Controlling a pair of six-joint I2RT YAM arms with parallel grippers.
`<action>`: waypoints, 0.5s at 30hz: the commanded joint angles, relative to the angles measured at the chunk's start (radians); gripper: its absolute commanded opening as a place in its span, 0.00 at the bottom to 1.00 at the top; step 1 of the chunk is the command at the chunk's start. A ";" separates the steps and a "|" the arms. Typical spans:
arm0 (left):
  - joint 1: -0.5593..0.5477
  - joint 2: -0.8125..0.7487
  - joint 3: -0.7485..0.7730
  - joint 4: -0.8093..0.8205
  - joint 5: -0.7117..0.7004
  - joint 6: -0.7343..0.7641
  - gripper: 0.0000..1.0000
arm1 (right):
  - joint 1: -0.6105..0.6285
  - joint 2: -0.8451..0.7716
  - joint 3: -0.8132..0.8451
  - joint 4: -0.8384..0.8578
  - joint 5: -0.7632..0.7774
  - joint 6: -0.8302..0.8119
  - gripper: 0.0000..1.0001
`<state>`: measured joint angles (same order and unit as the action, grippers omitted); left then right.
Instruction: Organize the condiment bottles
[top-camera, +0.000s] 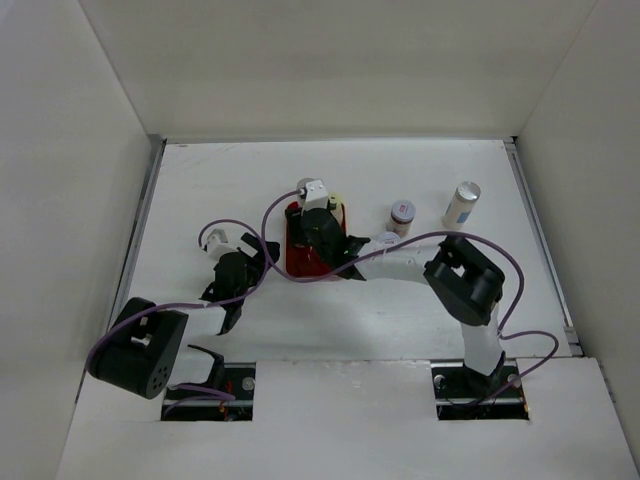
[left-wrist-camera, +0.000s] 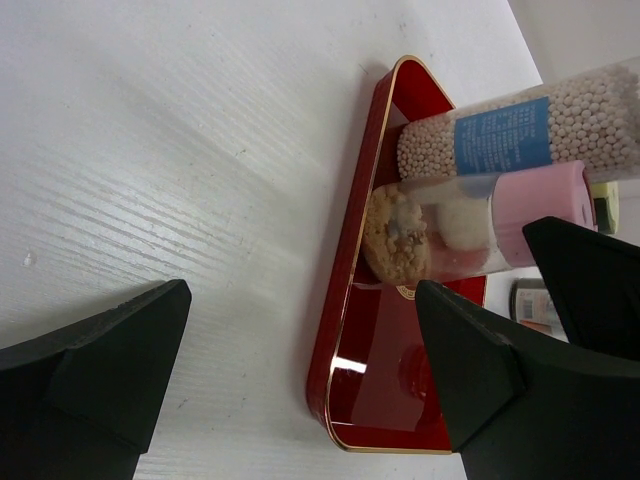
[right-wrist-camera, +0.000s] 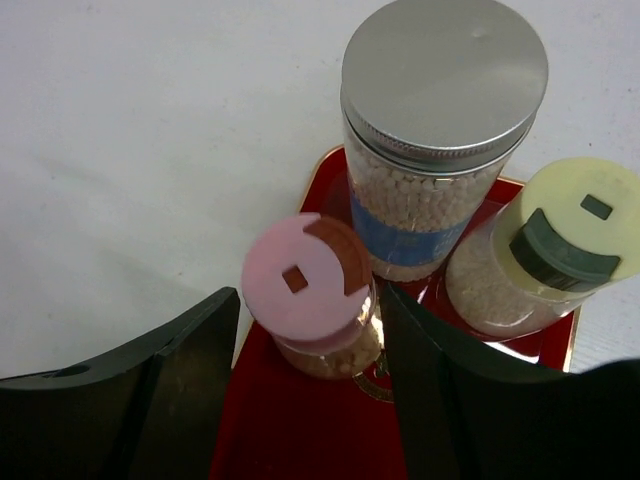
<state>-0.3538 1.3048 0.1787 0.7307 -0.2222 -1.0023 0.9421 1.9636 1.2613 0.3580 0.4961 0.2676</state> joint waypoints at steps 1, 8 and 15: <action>0.005 -0.002 -0.008 0.032 0.017 -0.007 1.00 | -0.001 -0.002 0.020 0.018 -0.017 0.018 0.68; 0.000 -0.010 -0.008 0.032 0.018 -0.007 1.00 | -0.001 -0.207 -0.086 0.004 -0.007 0.013 0.85; -0.007 -0.013 -0.005 0.033 0.020 -0.007 1.00 | -0.111 -0.506 -0.388 -0.074 0.113 0.074 0.91</action>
<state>-0.3546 1.3045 0.1787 0.7315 -0.2157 -1.0031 0.8928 1.5463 0.9539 0.3210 0.5198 0.2977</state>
